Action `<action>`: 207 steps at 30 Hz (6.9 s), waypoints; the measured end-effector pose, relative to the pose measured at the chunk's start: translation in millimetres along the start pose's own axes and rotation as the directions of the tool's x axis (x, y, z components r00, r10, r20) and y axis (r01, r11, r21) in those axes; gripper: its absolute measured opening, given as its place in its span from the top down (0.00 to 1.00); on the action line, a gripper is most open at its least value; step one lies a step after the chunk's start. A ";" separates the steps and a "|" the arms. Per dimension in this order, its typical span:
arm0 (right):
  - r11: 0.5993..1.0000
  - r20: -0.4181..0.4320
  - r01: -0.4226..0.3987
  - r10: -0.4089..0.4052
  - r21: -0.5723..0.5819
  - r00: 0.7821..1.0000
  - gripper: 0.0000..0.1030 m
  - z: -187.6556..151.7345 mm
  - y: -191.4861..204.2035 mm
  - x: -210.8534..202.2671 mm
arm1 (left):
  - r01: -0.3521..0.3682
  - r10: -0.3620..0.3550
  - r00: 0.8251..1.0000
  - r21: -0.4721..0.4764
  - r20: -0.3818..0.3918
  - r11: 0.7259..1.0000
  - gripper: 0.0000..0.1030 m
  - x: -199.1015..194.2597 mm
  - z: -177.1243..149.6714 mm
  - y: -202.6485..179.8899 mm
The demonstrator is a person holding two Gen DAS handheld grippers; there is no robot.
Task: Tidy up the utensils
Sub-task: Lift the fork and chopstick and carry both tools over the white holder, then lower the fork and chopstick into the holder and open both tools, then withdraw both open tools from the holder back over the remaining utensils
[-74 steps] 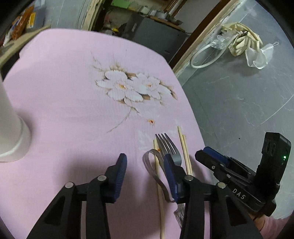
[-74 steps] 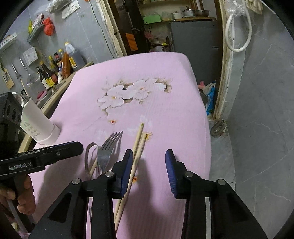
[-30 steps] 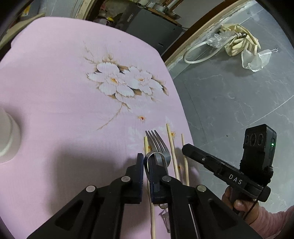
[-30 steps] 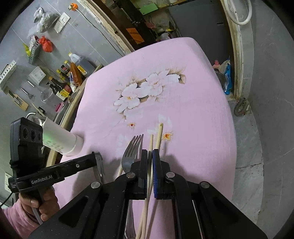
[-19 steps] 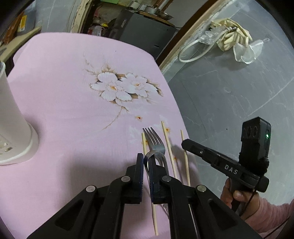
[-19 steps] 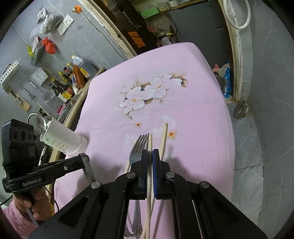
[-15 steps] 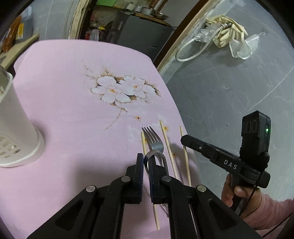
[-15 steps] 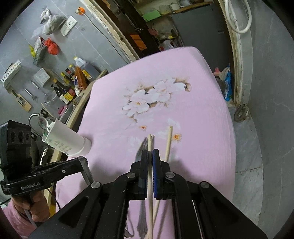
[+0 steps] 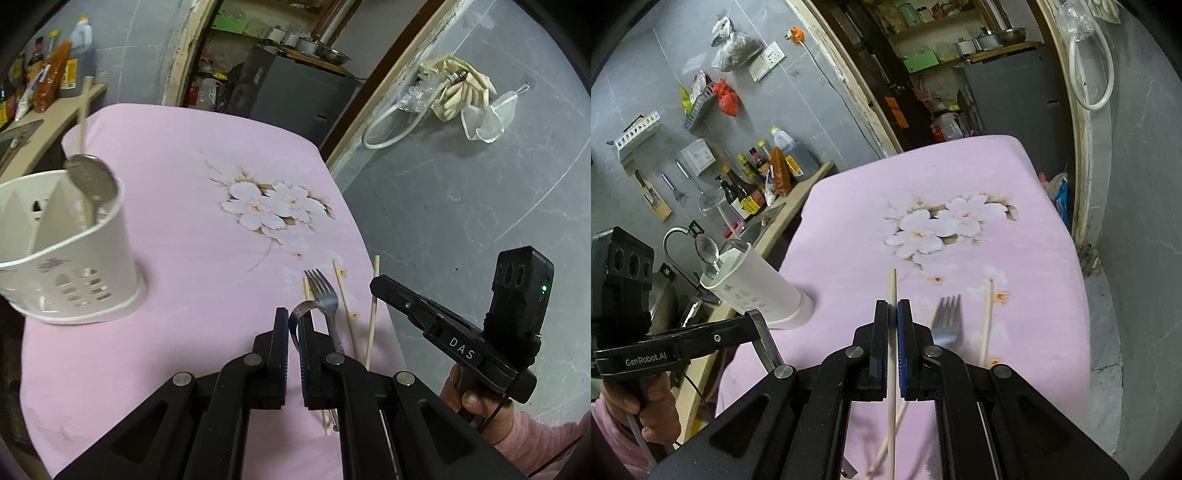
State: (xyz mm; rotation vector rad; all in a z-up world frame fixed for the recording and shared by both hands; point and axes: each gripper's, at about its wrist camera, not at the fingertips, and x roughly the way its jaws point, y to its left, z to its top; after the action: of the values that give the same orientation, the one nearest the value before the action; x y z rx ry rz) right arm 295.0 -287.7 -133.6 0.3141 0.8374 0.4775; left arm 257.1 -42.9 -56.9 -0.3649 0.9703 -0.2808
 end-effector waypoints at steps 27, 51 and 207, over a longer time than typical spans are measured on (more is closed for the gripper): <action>0.994 0.151 -0.075 0.085 -0.074 0.985 0.96 9.9 114.0 -10.7 | -0.080 0.095 0.981 -0.098 0.166 0.992 0.95 -107.6 3.9 78.4; 0.973 0.318 -0.159 0.206 -0.168 0.926 0.96 60.6 212.3 -1.4 | -0.189 0.229 0.915 -0.147 0.331 0.971 0.95 -184.5 41.4 136.5; 0.988 0.530 0.118 -0.046 -0.104 0.847 0.12 35.6 160.3 -52.4 | -0.360 0.283 0.738 0.002 0.612 0.933 0.06 -153.0 22.0 72.4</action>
State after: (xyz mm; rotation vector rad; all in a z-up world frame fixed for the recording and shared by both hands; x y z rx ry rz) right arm 247.5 -181.5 -6.3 0.2658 0.2767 0.3382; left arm 198.4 86.1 38.2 -0.1459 0.3598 0.1038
